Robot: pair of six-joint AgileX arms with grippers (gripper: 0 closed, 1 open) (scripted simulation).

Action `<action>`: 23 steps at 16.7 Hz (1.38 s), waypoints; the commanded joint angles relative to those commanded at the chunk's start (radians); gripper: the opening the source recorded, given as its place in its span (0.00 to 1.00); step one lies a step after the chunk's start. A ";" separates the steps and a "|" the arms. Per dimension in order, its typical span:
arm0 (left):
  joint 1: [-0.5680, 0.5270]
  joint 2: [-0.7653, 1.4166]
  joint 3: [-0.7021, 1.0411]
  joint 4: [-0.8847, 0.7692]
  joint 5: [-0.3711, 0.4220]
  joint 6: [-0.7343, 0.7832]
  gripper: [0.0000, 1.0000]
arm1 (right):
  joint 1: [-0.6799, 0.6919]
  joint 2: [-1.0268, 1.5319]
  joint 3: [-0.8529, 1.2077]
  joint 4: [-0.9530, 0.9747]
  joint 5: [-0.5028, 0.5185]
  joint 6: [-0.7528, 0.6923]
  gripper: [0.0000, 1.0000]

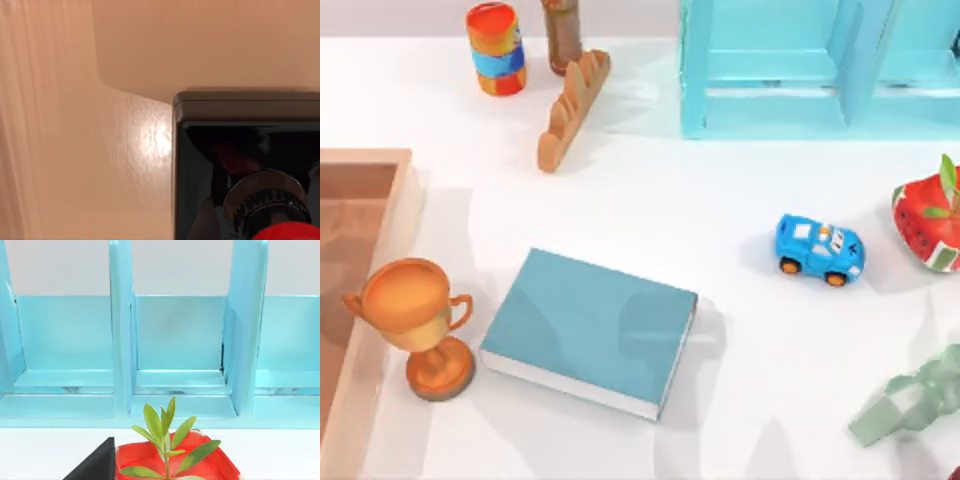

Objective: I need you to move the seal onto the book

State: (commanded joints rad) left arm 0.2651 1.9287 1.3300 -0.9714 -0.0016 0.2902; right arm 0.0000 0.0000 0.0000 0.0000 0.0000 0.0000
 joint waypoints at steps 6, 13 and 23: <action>-0.098 -0.010 0.113 -0.117 -0.001 -0.095 0.00 | 0.000 0.000 0.000 0.000 0.000 0.000 1.00; -0.383 -0.074 0.432 -0.517 -0.002 -0.382 0.00 | 0.000 0.000 0.000 0.000 0.000 0.000 1.00; -0.465 -0.084 0.506 -0.546 -0.022 -0.472 0.00 | 0.000 0.000 0.000 0.000 0.000 0.000 1.00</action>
State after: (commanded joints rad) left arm -0.2002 1.8451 1.8359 -1.5171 -0.0237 -0.1817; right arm 0.0000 0.0000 0.0000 0.0000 0.0000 0.0000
